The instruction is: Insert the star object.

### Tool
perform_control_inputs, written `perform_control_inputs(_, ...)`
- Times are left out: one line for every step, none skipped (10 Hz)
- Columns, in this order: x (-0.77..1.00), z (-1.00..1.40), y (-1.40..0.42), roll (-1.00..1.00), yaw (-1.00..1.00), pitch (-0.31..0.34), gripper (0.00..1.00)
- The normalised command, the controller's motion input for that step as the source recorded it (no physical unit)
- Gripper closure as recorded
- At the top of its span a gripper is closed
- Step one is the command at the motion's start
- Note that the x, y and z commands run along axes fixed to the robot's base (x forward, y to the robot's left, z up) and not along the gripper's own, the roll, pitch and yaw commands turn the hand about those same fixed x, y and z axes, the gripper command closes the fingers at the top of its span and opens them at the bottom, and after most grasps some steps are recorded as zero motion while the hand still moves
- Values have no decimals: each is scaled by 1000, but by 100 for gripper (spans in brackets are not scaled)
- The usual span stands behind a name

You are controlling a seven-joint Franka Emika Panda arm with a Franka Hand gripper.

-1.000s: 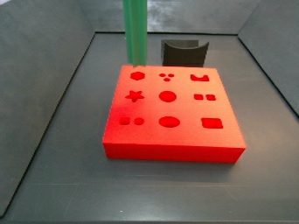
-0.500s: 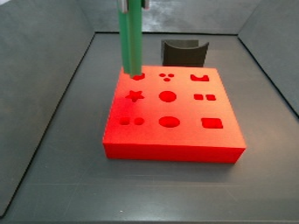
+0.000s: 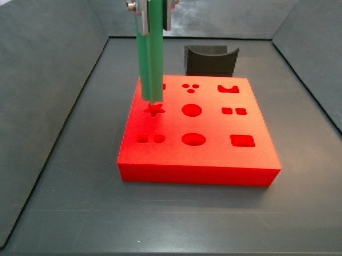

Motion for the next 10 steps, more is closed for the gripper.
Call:
perform_control_inputs(0,-29,0,-76,9,-47,100)
perform_control_inputs(283,0,0,-6,0,-39,100)
perform_control_inputs(37,-23,0,139,0,-79,100)
perform_control_inputs(0,-26,-63,266,0,-84,100)
perform_control_inputs(0,-83,-74,263,0,-71,100)
perform_control_inputs(0,-131,-111,250,0,-66,100)
perform_control_inputs(9,-240,-111,249,3,-80,100)
perform_control_inputs(0,-246,-91,243,11,-71,100)
perform_control_inputs(0,-257,-83,177,17,-60,100)
perform_control_inputs(0,-251,-20,77,20,-60,100)
